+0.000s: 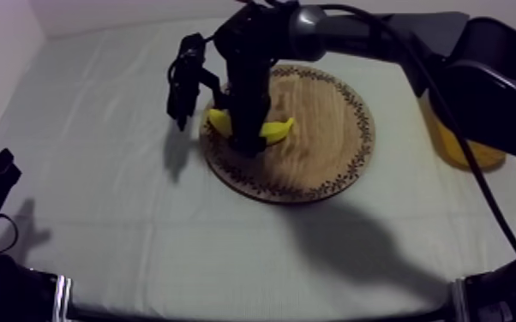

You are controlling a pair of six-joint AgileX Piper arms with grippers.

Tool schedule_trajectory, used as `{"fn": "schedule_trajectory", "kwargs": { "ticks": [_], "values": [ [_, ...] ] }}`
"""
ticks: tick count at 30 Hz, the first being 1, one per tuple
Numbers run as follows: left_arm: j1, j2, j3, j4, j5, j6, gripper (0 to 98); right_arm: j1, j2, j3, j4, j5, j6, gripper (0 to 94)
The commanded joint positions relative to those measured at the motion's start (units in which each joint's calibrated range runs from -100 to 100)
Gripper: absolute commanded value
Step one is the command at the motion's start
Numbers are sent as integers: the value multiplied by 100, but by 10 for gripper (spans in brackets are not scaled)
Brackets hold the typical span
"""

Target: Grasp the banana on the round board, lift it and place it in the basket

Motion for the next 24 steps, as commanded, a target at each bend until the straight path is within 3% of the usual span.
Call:
{"fn": "schedule_trajectory", "kwargs": {
  "ticks": [1,11,20,24],
  "values": [
    [-2,2,-2,-1,-1,1,1,-9,38,-40,-25,10,7,674],
    [-2,2,-2,-1,-1,1,1,-26,252,-135,-57,-83,4,491],
    [-2,2,-2,-1,-1,1,1,-34,355,-195,-47,-194,-66,233],
    [-2,2,-2,-1,-1,1,1,-42,331,-227,-28,-208,-112,180]
  ]
}}
